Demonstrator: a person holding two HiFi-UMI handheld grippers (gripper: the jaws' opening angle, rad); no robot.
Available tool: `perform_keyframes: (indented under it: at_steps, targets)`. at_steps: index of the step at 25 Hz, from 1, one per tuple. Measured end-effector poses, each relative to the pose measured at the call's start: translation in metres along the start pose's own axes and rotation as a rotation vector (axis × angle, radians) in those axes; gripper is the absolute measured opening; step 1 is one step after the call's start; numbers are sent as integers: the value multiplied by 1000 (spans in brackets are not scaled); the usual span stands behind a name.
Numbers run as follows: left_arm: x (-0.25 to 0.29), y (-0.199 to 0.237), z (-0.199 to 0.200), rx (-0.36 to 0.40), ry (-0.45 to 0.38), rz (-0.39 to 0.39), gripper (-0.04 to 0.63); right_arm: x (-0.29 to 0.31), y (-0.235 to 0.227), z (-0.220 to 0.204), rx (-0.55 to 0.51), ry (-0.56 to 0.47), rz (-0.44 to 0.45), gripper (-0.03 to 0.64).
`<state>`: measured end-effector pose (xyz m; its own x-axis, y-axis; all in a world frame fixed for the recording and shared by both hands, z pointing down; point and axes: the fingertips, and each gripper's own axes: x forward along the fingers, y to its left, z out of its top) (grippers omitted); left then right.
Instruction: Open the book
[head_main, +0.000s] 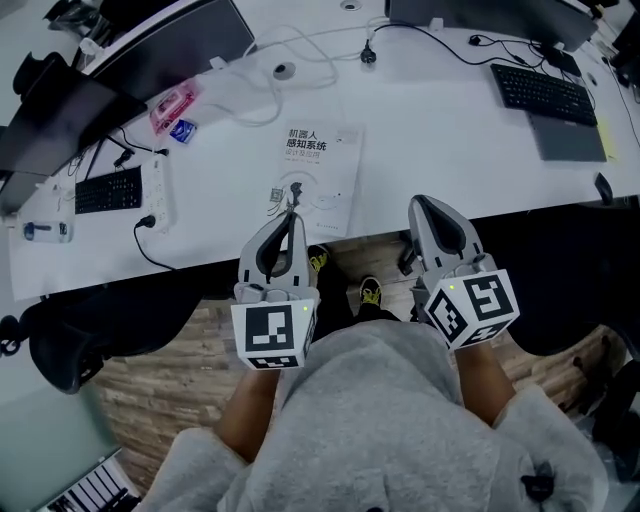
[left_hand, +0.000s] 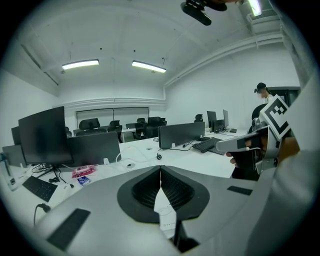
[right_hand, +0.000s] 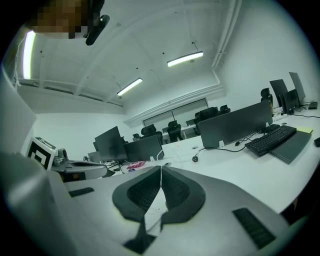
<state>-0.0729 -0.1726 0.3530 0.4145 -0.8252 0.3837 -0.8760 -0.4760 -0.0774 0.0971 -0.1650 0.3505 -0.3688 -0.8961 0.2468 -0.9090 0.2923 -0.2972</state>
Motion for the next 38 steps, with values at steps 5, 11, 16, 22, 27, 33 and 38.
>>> perform_keyframes:
  at_steps: [5, 11, 16, 22, 27, 33, 38]
  targets:
    - [18, 0, -19, 9, 65, -106, 11, 14, 5, -10, 11, 29, 1, 26]
    - [38, -10, -46, 63, 145, -238, 106, 25, -1, -23, 28, 57, -30, 26]
    - [51, -23, -73, 136, 225, -342, 138, 28, -7, -35, 49, 77, -58, 26]
    - [63, -49, -117, 309, 324, -461, 193, 29, -16, -54, 67, 107, -94, 26]
    - [75, -61, -150, 446, 373, -520, 195, 26, -26, -77, 115, 138, -145, 26]
    - [82, -76, -185, 522, 443, -608, 193, 23, -32, -97, 151, 164, -171, 26]
    - [86, -79, -203, 596, 472, -612, 118, 17, -45, -107, 185, 172, -215, 26]
